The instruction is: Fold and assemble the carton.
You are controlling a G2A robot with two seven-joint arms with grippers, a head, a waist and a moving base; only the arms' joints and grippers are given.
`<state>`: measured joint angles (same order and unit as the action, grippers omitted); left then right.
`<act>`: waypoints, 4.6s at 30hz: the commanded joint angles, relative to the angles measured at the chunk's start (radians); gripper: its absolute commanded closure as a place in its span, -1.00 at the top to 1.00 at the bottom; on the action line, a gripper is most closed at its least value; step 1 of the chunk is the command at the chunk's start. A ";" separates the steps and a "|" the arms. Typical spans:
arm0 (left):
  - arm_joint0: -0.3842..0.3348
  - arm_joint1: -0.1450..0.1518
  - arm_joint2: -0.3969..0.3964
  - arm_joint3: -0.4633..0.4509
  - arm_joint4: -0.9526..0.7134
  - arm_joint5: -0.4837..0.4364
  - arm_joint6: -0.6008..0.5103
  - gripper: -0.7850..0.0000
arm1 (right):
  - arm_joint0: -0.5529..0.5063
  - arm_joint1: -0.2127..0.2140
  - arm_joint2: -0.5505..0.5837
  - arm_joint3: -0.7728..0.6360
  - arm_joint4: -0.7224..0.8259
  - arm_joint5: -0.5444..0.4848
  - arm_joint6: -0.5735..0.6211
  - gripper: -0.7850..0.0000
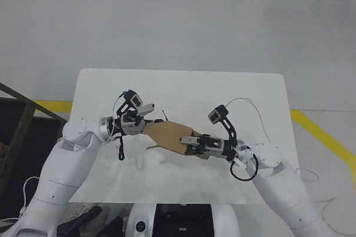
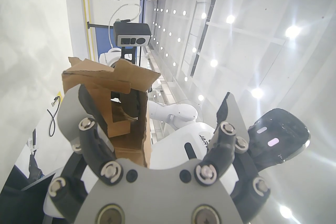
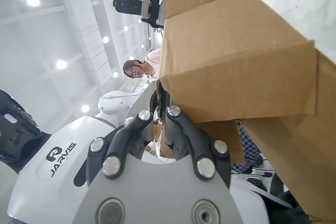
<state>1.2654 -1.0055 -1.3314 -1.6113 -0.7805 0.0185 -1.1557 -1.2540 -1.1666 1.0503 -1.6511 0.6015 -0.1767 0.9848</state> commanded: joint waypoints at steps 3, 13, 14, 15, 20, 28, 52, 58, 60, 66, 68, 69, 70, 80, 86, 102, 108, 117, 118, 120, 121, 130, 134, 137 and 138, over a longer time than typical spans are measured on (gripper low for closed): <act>0.004 0.000 -0.002 -0.007 -0.001 0.002 -0.001 1.00 | -0.001 0.000 0.003 0.002 0.004 -0.004 -0.002 -1.00; 0.007 -0.001 -0.001 -0.019 -0.005 0.006 -0.006 1.00 | 0.002 -0.001 0.007 0.013 0.003 -0.010 -0.003 -1.00; 0.007 -0.001 -0.001 -0.018 -0.005 0.006 -0.006 1.00 | 0.002 -0.001 0.007 0.013 0.003 -0.010 -0.003 -1.00; 0.007 -0.001 -0.001 -0.018 -0.006 0.006 -0.006 1.00 | 0.002 -0.001 0.008 0.013 0.003 -0.009 -0.002 -1.00; 0.005 0.000 -0.007 -0.008 0.000 0.004 -0.002 1.00 | 0.000 0.000 0.012 0.009 0.001 -0.010 0.008 -1.00; 0.023 0.006 -0.056 0.009 0.004 -0.003 0.021 1.00 | -0.014 0.008 0.052 0.012 -0.032 -0.014 -0.010 -1.00; 0.031 0.002 -0.045 -0.019 -0.012 0.008 0.018 1.00 | -0.017 -0.002 0.014 0.018 -0.094 0.001 -0.094 -1.00; 0.029 0.001 -0.034 -0.022 -0.010 0.009 0.013 1.00 | -0.014 -0.004 -0.005 0.000 -0.104 0.007 -0.085 -1.00; 0.028 0.000 -0.029 -0.021 -0.010 0.010 0.010 1.00 | -0.013 -0.005 -0.007 -0.002 -0.104 0.007 -0.086 -1.00; 0.025 -0.001 -0.026 -0.020 -0.012 0.010 0.005 1.00 | -0.012 -0.006 -0.008 -0.002 -0.098 0.009 -0.082 -1.00; 0.026 -0.001 -0.026 -0.021 -0.011 0.010 0.005 1.00 | -0.012 -0.006 -0.009 -0.003 -0.095 0.011 -0.078 -1.00; 0.026 -0.001 -0.027 -0.021 -0.011 0.010 0.004 1.00 | -0.012 -0.006 -0.009 -0.003 -0.094 0.012 -0.075 -1.00; 0.027 -0.001 -0.030 -0.019 -0.012 0.010 0.004 1.00 | -0.013 -0.006 -0.009 -0.004 -0.090 0.011 -0.072 -1.00; 0.035 0.006 -0.087 0.002 -0.014 0.003 0.022 1.00 | -0.028 0.004 0.001 -0.002 -0.080 0.024 0.038 -1.00; 0.036 0.006 -0.099 0.014 -0.010 -0.006 0.038 1.00 | -0.042 0.007 0.001 -0.007 -0.074 0.022 0.069 -1.00; 0.016 -0.002 -0.047 0.002 -0.008 0.002 0.032 1.00 | -0.027 0.004 -0.010 0.012 -0.056 0.006 0.038 -1.00; 0.019 -0.003 -0.043 0.001 -0.014 0.007 0.024 1.00 | -0.019 0.001 -0.014 0.019 -0.046 -0.001 0.022 -1.00; 0.014 -0.006 -0.023 -0.010 -0.017 0.012 0.016 1.00 | -0.006 -0.004 -0.025 0.028 -0.043 -0.003 0.002 -1.00; 0.013 -0.007 -0.020 -0.009 -0.017 0.013 0.015 1.00 | -0.005 -0.004 -0.025 0.029 -0.043 -0.002 0.002 -1.00; 0.010 -0.008 -0.015 -0.009 -0.016 0.013 0.015 1.00 | -0.004 -0.004 -0.024 0.029 -0.042 -0.002 0.002 -1.00; 0.008 -0.008 -0.012 -0.009 -0.018 0.013 0.014 1.00 | -0.004 -0.004 -0.023 0.029 -0.044 -0.002 0.004 -1.00; 0.002 -0.007 -0.027 0.013 -0.012 0.007 0.015 1.00 | -0.010 0.000 -0.009 0.027 -0.045 0.003 0.017 -1.00; 0.012 -0.002 -0.061 0.025 -0.008 0.003 0.024 1.00 | -0.017 0.003 0.005 0.027 -0.042 0.005 0.022 -1.00; 0.019 0.000 -0.080 0.024 -0.007 0.002 0.026 1.00 | -0.021 0.005 0.011 0.025 -0.042 0.008 0.025 -1.00; 0.021 0.001 -0.086 0.024 -0.005 0.002 0.025 1.00 | -0.022 0.006 0.013 0.024 -0.042 0.009 0.026 -1.00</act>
<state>1.2850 -1.0048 -1.4133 -1.5866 -0.7872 0.0203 -1.1301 -1.2751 -1.1612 1.0622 -1.6266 0.5600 -0.1688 1.0102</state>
